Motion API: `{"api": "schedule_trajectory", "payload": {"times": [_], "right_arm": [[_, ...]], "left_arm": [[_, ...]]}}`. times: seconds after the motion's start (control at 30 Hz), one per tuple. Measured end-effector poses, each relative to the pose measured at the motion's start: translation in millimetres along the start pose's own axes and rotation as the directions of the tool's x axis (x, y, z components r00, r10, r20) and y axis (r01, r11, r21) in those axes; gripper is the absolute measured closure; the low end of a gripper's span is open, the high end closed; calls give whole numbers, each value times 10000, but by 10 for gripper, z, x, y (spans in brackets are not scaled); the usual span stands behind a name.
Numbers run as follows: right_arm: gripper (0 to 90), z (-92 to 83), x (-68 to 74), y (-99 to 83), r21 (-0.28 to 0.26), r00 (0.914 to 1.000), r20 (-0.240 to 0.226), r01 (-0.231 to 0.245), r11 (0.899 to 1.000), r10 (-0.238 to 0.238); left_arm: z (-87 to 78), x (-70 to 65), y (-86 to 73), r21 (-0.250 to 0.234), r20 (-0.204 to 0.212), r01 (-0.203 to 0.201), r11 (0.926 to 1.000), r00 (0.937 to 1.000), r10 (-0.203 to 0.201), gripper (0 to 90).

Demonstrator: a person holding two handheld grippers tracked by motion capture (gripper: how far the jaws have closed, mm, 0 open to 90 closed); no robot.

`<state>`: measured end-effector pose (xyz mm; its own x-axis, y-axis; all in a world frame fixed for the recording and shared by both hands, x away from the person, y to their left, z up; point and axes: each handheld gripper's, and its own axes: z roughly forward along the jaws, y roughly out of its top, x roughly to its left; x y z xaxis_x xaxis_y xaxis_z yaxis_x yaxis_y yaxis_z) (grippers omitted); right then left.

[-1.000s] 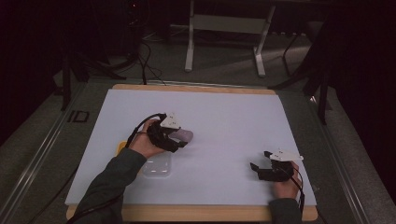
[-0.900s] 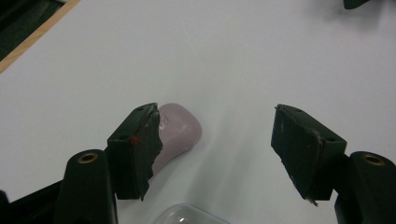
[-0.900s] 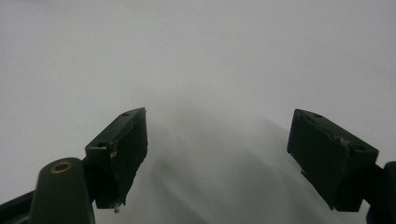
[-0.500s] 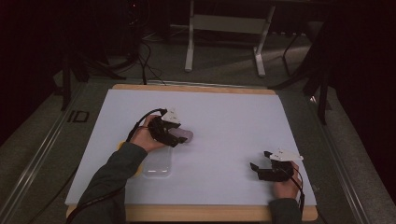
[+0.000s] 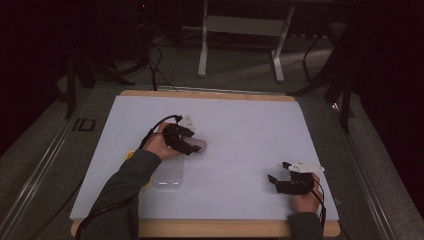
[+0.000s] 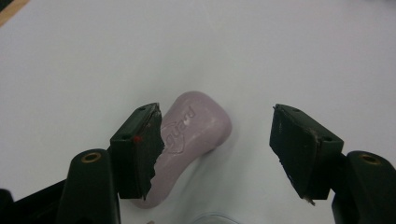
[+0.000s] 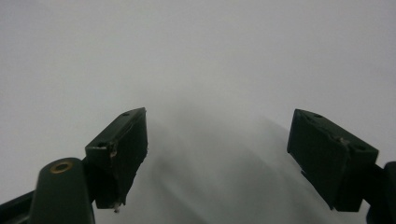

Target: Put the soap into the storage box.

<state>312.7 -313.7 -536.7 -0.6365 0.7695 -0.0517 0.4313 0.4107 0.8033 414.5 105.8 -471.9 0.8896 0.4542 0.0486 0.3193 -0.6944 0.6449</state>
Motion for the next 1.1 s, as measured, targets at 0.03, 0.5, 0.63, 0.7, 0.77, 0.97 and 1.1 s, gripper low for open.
{"api": "schedule_trajectory", "payload": {"times": [0.03, 0.5, 0.63, 0.7, 0.77, 0.97, 1.1], "right_arm": [[198, 0, 0, 0, -1, 10000, 1, 2, 10000, -2], [198, 1, 1, 1, 13, 10000, -2, 22, 10000, -22], [198, 1, 1, 1, 21, 10000, -1, 24, 10000, -24], [198, 1, 1, 1, 27, 10000, -4, 17, 10000, -17], [198, 2, 1, 1, 28, 10000, -3, 26, 10000, -26], [198, 4, 0, 2, 36, 10000, 10, 10, 10000, -10], [198, 4, -1, 2, 49, 10000, 2, 0, 10000, 0]], "left_arm": [[15, 7, -3, 60, -21, 30, 10000, 10000, -30, 349], [122, -37, -51, 534, 713, -348, 9980, 9970, 309, 662], [186, -77, -47, 759, 875, -618, 9952, 9946, 551, 783], [219, -96, -43, 863, 926, -750, 9934, 9934, 670, 830], [251, -111, -37, 989, 989, -890, 9911, 9919, 792, 866], [333, -110, -25, 1539, 1082, -1185, 9810, 9888, 1024, 898], [380, -83, -34, 1781, 1029, -1078, 9781, 9906, 904, 898]]}}
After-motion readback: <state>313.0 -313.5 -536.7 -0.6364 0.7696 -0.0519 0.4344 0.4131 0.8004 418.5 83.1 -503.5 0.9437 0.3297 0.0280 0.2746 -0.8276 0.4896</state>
